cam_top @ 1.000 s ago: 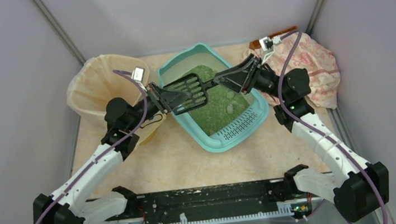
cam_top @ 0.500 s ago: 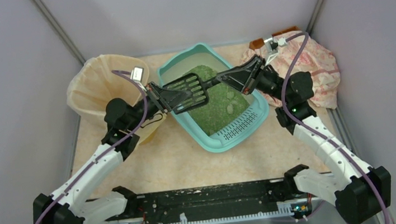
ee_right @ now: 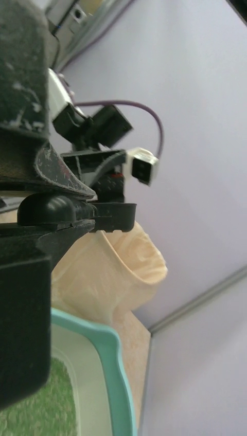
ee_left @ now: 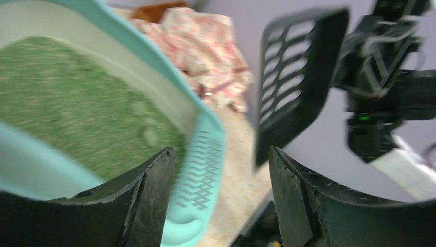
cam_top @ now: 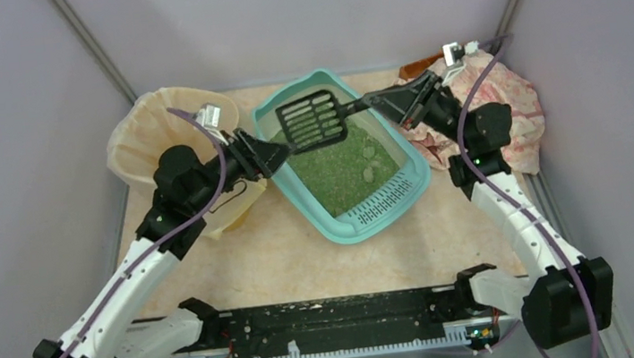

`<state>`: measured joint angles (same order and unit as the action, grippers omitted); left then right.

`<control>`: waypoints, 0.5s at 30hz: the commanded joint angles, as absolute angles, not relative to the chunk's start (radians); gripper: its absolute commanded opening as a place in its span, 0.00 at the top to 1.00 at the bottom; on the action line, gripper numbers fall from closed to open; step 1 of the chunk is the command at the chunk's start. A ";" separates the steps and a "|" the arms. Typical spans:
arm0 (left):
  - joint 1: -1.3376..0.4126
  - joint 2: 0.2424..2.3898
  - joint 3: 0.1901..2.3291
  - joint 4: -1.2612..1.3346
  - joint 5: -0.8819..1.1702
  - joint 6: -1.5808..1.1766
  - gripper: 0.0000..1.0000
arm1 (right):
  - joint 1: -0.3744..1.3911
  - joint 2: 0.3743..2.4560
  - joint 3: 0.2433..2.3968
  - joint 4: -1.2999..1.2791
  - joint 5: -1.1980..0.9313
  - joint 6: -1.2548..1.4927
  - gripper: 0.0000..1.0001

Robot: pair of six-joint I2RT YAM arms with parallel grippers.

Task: Clean the litter box

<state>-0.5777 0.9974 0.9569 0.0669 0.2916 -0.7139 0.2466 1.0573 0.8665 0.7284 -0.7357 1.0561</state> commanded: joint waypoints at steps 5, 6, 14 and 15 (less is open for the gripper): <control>-0.577 0.751 0.907 -0.233 -0.007 -0.505 0.32 | 0.084 1.084 1.096 0.361 -0.671 0.874 1.00; -0.577 0.733 0.894 -0.218 0.040 -0.511 0.33 | 0.086 1.085 1.107 0.295 -0.649 0.815 1.00; -0.579 0.762 0.884 -0.139 0.140 -0.478 0.33 | 0.146 1.140 1.050 0.155 -0.470 0.606 1.00; -0.579 0.767 0.882 -0.122 0.135 -0.466 0.33 | 0.173 1.169 1.064 0.136 -0.447 0.567 1.00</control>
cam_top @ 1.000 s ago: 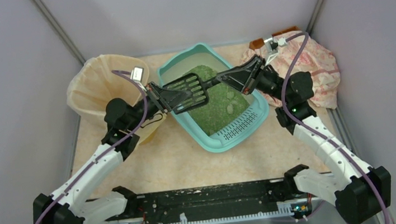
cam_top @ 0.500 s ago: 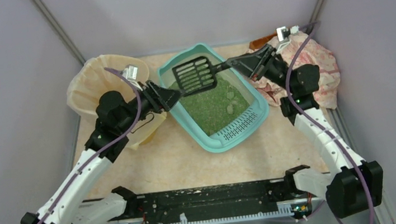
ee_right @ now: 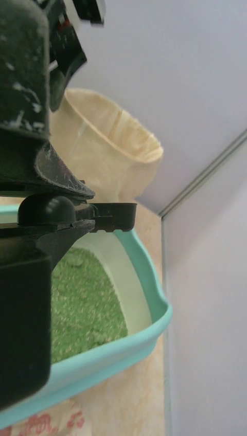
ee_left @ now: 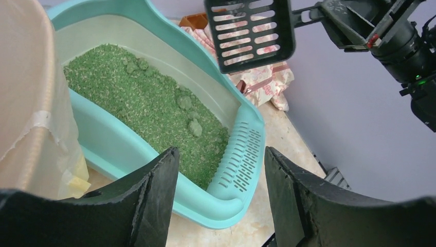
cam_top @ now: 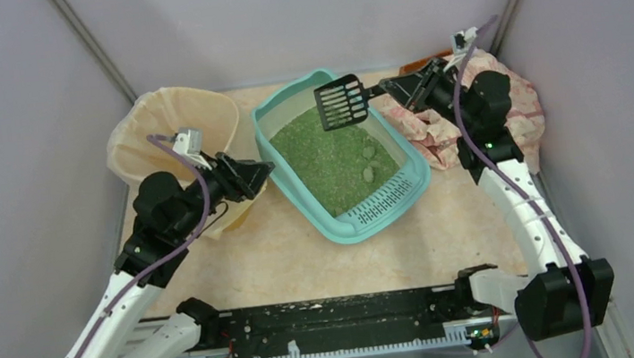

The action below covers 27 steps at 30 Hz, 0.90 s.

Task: Clean the litter box

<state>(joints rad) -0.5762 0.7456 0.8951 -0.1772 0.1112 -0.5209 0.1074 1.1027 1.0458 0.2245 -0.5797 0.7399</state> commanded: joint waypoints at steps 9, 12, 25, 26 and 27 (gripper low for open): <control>-0.578 0.838 0.877 -0.014 0.118 -0.418 0.33 | 0.339 1.500 1.279 0.029 -0.216 0.351 1.00; -0.578 0.861 0.855 0.028 0.121 -0.425 0.33 | 0.339 1.557 1.314 0.021 -0.171 0.304 1.00; -0.579 0.951 0.815 0.137 0.191 -0.477 0.34 | 0.382 1.801 1.448 -0.039 -0.156 0.255 1.00; -0.579 0.947 0.815 0.137 0.198 -0.480 0.34 | 0.390 1.814 1.455 -0.051 -0.157 0.258 1.00; -0.578 0.940 0.814 0.134 0.200 -0.480 0.34 | 0.399 1.821 1.460 -0.064 -0.158 0.261 1.00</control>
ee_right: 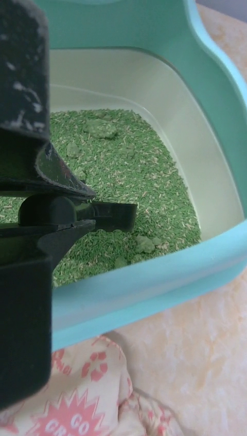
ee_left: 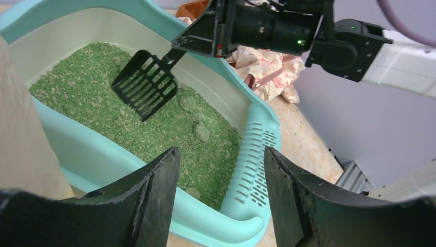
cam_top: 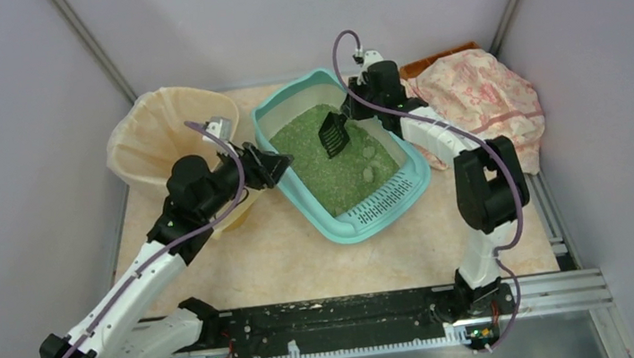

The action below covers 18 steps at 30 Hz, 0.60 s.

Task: Clean the litter box

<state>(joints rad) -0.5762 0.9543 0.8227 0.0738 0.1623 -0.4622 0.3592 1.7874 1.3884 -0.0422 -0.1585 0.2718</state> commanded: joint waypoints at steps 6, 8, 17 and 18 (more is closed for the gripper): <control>-0.578 0.877 0.799 0.094 0.167 -0.454 0.34 | 0.430 1.818 1.407 -0.059 -0.233 0.327 1.00; -0.578 0.860 0.794 0.082 0.164 -0.448 0.34 | 0.440 1.813 1.381 -0.041 -0.255 0.350 1.00; -0.578 0.780 0.788 0.038 0.166 -0.446 0.34 | 0.472 1.883 1.370 -0.047 -0.345 0.423 1.00; -0.578 0.773 0.788 0.034 0.168 -0.446 0.34 | 0.474 1.894 1.365 -0.041 -0.364 0.437 1.00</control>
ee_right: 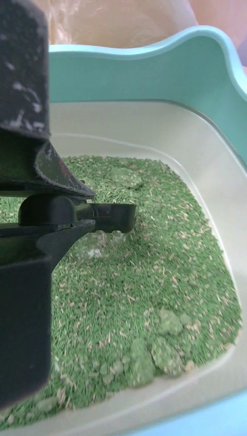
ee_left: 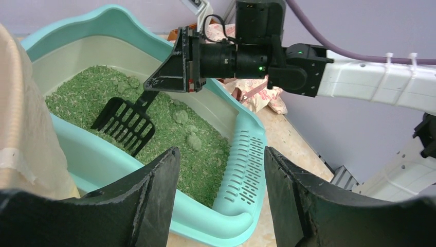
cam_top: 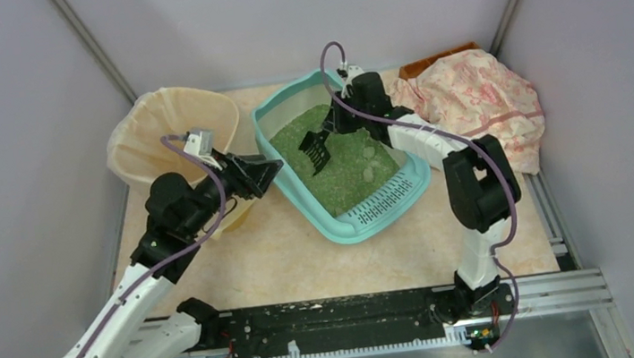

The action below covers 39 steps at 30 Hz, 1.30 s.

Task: Clean the litter box

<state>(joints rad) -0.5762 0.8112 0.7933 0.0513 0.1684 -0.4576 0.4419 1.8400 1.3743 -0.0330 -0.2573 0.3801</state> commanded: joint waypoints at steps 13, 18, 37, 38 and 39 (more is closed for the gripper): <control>-0.578 0.710 0.781 0.005 0.158 -0.452 0.34 | 0.499 1.946 1.233 0.228 -0.603 0.650 1.00; -0.578 0.696 0.775 0.005 0.154 -0.456 0.34 | 0.499 1.925 1.173 0.334 -0.640 0.741 1.00; -0.578 0.699 0.765 -0.008 0.167 -0.450 0.34 | 0.420 1.742 1.237 0.207 -0.520 0.717 1.00; -0.578 0.701 0.766 -0.008 0.169 -0.450 0.34 | 0.413 1.737 1.233 0.209 -0.524 0.719 1.00; -0.579 0.704 0.766 -0.008 0.171 -0.449 0.34 | 0.404 1.731 1.228 0.214 -0.526 0.723 1.00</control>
